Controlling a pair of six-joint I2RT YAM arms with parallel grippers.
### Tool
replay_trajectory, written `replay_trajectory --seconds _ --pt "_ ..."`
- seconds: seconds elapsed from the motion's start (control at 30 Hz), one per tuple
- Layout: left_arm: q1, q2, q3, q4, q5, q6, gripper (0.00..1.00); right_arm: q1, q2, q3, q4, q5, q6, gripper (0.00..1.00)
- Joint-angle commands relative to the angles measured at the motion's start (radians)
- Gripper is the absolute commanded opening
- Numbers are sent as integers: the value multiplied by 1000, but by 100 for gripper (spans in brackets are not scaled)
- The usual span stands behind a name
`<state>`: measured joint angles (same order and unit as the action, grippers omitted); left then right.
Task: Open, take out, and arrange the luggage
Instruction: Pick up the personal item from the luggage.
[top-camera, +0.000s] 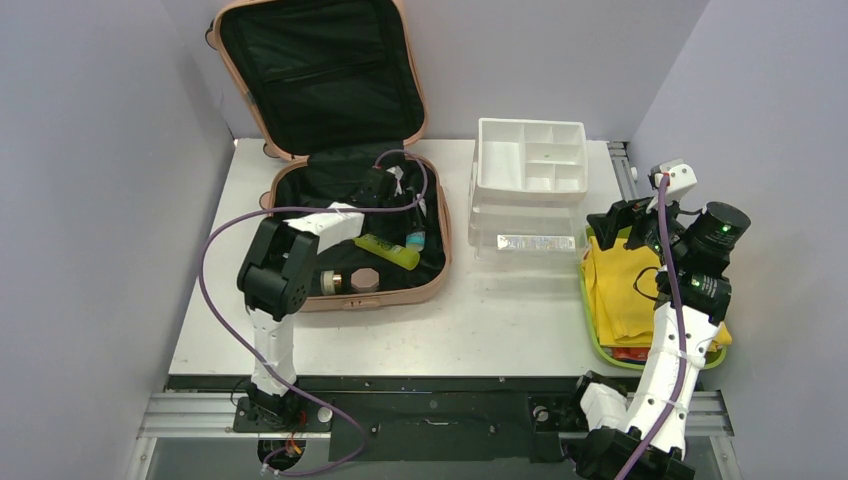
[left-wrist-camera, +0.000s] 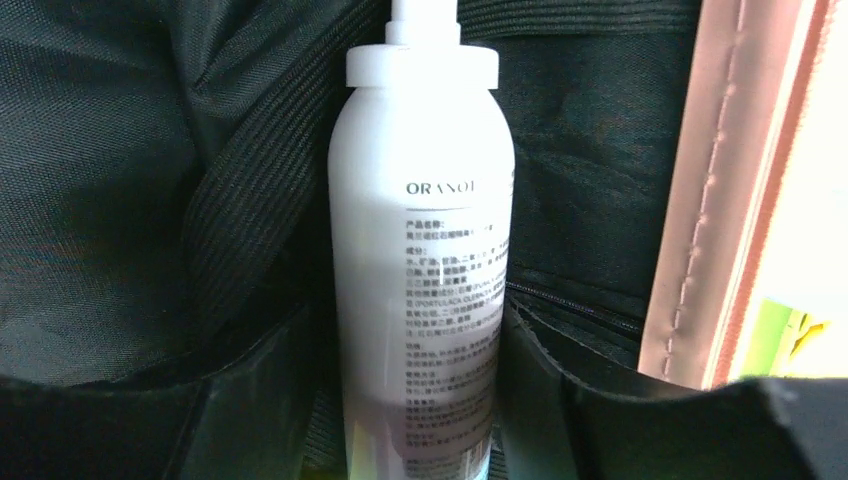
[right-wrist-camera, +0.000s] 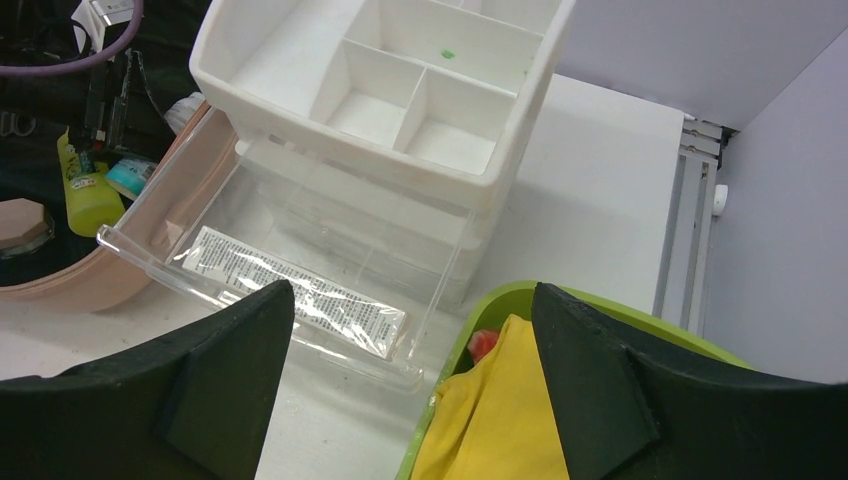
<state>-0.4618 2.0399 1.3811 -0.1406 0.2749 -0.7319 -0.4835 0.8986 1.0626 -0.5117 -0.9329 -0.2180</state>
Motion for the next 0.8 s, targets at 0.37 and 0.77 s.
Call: replay_trajectory --seconds 0.37,0.77 --pt "65 -138 54 66 136 76 40 3 -22 -5 55 -47 1 83" --pt "81 -324 131 143 372 241 34 3 -30 13 25 -38 -20 83"
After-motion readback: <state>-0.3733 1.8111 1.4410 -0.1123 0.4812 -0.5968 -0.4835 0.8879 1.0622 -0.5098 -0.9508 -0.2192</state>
